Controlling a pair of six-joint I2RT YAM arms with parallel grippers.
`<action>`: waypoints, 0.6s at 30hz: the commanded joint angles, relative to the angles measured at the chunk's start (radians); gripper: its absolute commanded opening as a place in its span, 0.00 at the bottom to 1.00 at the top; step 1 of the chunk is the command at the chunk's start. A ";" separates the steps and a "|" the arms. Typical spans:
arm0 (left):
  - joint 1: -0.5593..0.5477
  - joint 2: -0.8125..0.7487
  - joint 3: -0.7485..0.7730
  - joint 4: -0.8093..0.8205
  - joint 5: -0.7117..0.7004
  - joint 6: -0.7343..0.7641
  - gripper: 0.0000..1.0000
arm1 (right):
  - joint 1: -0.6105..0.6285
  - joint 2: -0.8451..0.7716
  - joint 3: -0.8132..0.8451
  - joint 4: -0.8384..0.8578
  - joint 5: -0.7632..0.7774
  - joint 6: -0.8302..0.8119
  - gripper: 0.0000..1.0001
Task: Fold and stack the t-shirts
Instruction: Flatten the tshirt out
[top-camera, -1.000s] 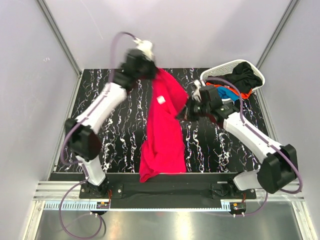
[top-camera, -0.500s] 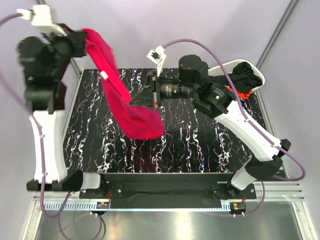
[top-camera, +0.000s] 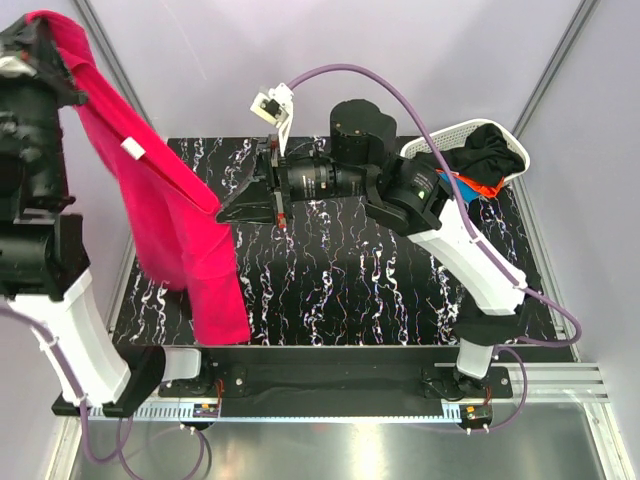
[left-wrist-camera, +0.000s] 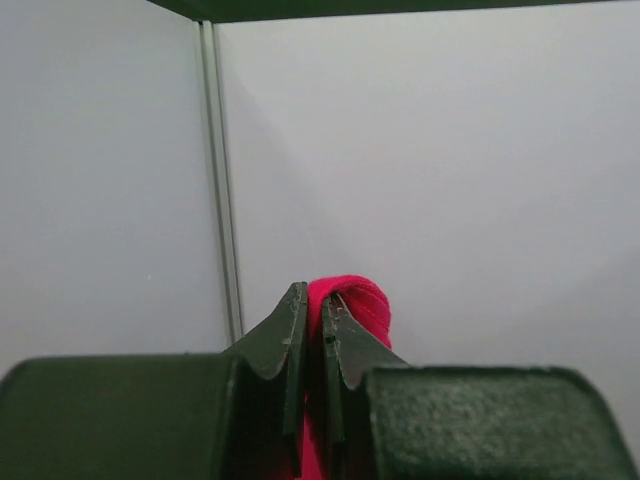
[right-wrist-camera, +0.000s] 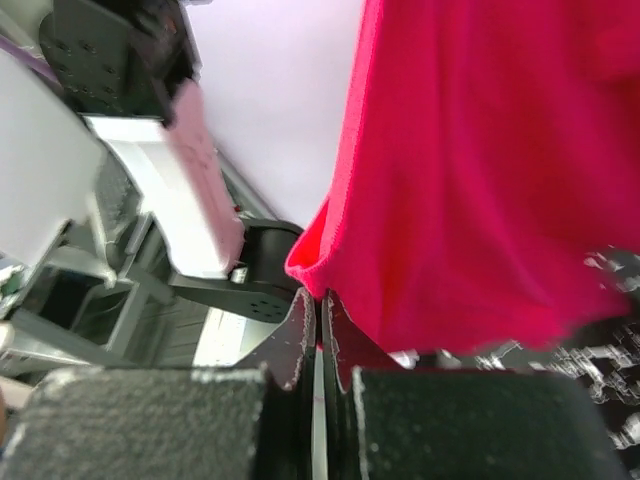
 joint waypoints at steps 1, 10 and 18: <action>0.008 0.125 -0.012 0.048 -0.001 0.049 0.00 | -0.007 -0.078 -0.110 -0.094 0.078 -0.019 0.00; -0.157 0.455 -0.610 0.549 0.230 -0.054 0.00 | -0.357 -0.409 -1.085 0.125 0.372 0.211 0.00; -0.339 1.059 -0.275 0.548 0.155 -0.137 0.00 | -0.687 -0.437 -1.440 0.095 0.350 0.219 0.00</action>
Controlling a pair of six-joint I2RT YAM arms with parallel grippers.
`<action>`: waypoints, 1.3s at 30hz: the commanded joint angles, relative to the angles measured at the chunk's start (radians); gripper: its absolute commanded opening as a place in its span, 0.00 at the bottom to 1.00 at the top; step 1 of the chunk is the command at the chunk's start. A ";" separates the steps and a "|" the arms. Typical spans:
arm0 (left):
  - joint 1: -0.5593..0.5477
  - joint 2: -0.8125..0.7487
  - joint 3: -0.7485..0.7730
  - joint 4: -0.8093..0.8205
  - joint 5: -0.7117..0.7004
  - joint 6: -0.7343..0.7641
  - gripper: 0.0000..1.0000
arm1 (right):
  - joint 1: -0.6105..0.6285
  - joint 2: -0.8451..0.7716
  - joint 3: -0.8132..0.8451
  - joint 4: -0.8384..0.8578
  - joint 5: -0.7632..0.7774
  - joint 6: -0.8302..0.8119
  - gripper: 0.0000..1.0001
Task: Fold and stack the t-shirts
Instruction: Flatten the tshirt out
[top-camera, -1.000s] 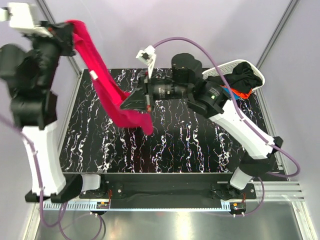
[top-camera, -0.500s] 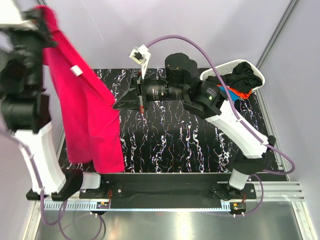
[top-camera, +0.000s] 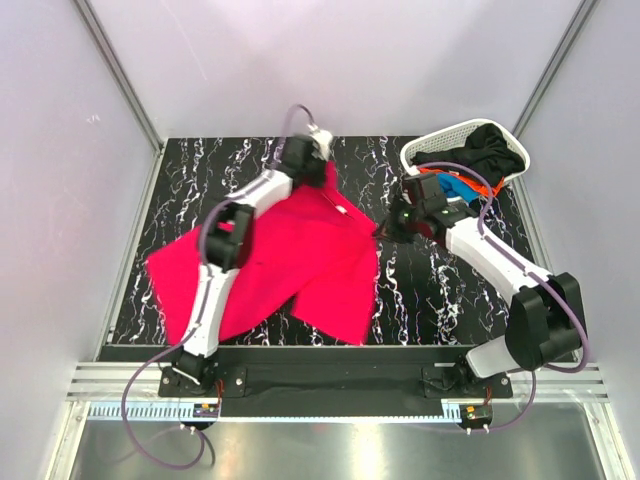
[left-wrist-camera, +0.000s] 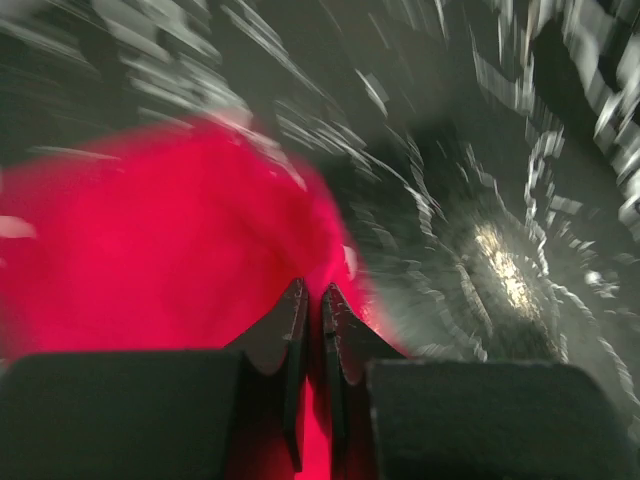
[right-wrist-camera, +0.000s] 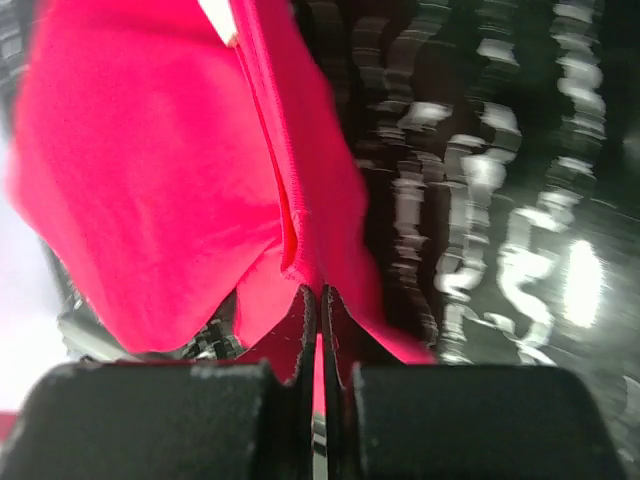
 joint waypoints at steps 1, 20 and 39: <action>-0.009 0.046 0.206 0.223 -0.125 -0.019 0.00 | -0.045 -0.033 -0.020 -0.116 -0.003 -0.024 0.00; -0.054 0.005 0.204 0.227 -0.148 -0.080 0.44 | -0.227 0.226 0.128 -0.411 0.497 -0.141 0.00; 0.041 -0.981 -0.903 -0.180 -0.147 -0.370 0.82 | -0.003 0.191 0.232 -0.397 0.291 -0.279 0.72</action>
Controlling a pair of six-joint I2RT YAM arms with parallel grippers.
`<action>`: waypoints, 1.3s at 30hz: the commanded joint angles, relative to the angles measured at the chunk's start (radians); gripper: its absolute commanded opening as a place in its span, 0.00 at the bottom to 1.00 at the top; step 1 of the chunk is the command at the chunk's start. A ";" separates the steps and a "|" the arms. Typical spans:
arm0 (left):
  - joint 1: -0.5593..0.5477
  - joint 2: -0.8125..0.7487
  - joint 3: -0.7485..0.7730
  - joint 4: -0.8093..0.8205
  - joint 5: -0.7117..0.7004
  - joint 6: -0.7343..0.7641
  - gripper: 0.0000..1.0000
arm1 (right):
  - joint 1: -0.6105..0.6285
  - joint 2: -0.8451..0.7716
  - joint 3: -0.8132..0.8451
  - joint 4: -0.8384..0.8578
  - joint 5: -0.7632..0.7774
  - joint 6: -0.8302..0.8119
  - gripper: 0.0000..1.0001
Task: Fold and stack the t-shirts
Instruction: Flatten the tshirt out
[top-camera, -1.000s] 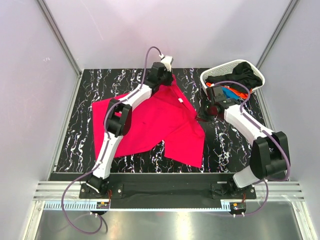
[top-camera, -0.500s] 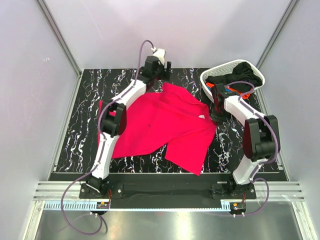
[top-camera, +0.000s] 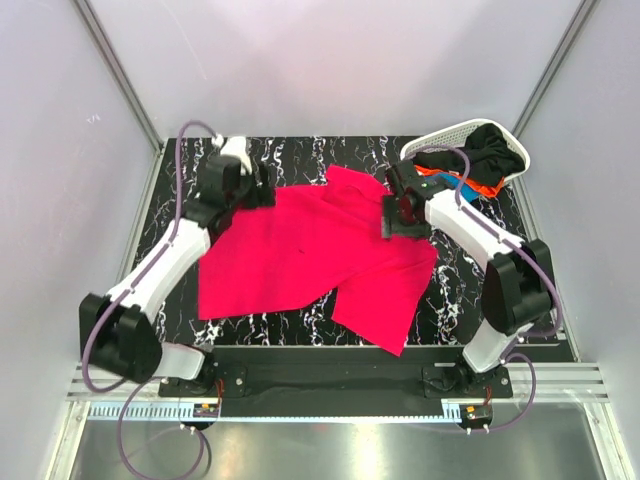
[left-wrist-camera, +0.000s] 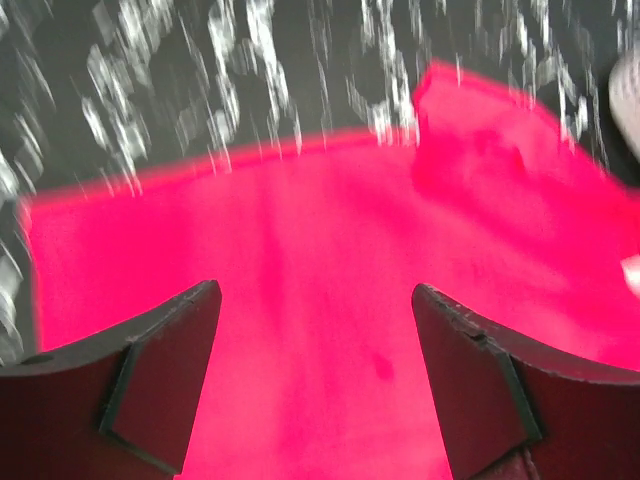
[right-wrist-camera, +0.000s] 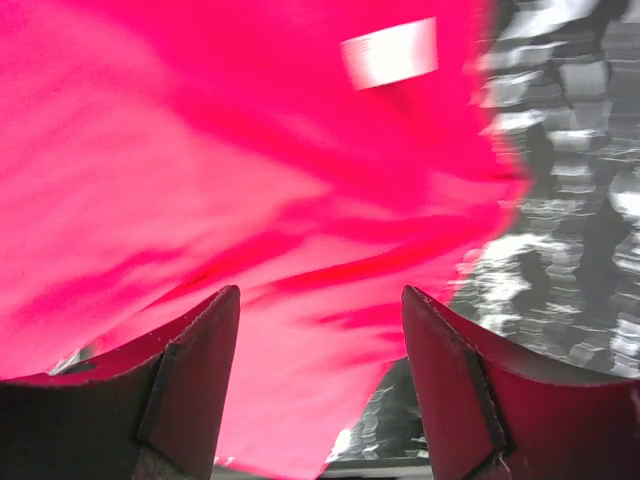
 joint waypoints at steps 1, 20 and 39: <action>0.008 -0.068 -0.201 -0.066 0.129 -0.157 0.82 | 0.056 -0.081 -0.064 0.051 -0.213 0.033 0.72; 0.300 0.443 -0.061 -0.038 0.327 -0.233 0.79 | 0.076 -0.282 -0.400 0.085 -0.294 0.204 0.67; 0.396 0.006 -0.223 -0.263 -0.047 -0.213 0.75 | 0.072 -0.339 -0.452 0.052 -0.395 0.207 0.68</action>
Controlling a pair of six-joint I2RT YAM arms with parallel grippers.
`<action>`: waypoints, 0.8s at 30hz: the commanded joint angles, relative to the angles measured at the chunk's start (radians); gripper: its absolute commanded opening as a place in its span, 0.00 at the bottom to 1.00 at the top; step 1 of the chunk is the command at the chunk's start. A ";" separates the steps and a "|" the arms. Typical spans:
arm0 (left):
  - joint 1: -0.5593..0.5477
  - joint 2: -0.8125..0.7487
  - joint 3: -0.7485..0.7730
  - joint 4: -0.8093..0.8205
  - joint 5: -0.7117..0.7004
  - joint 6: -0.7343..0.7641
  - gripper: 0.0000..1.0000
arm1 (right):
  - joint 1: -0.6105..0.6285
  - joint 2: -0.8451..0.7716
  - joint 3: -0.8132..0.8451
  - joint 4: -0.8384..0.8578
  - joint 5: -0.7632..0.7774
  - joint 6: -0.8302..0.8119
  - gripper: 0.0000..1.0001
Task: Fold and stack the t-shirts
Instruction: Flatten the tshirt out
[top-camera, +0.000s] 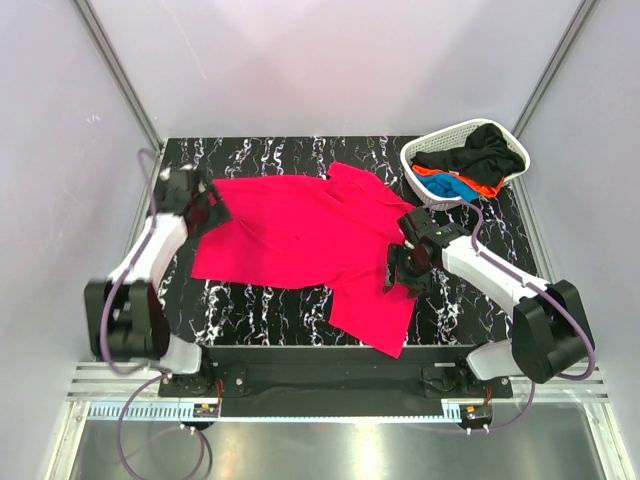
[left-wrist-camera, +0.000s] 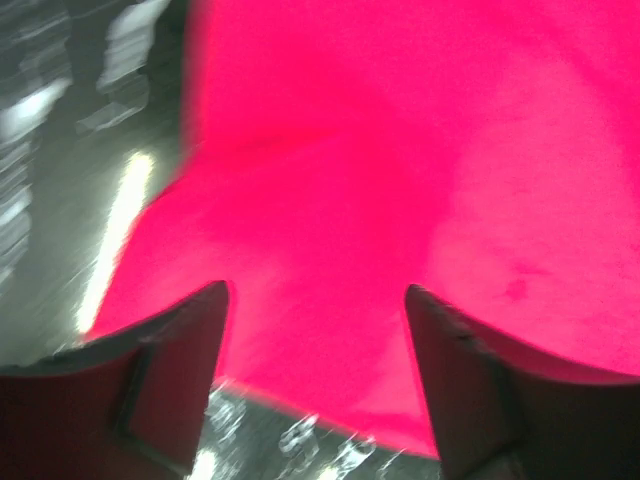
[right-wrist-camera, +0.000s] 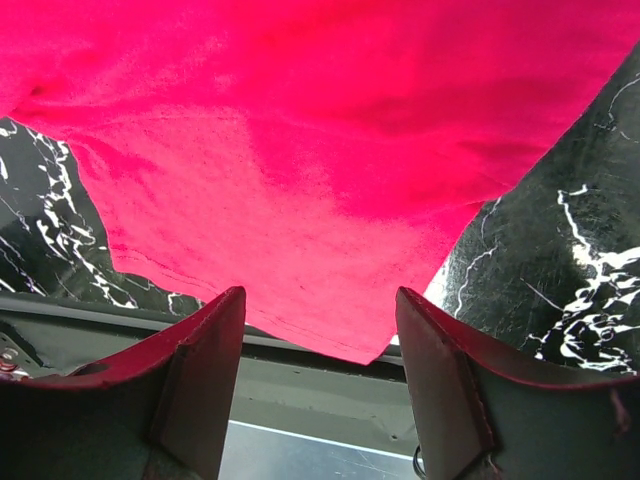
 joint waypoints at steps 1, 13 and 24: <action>0.101 -0.134 -0.151 -0.071 -0.126 -0.028 0.67 | -0.001 -0.023 0.017 -0.009 -0.035 0.002 0.68; 0.365 -0.020 -0.260 0.004 0.086 -0.191 0.61 | -0.001 -0.078 -0.057 0.001 -0.067 0.040 0.68; 0.394 0.107 -0.260 0.049 0.132 -0.237 0.51 | -0.003 -0.179 -0.152 0.012 -0.061 0.100 0.68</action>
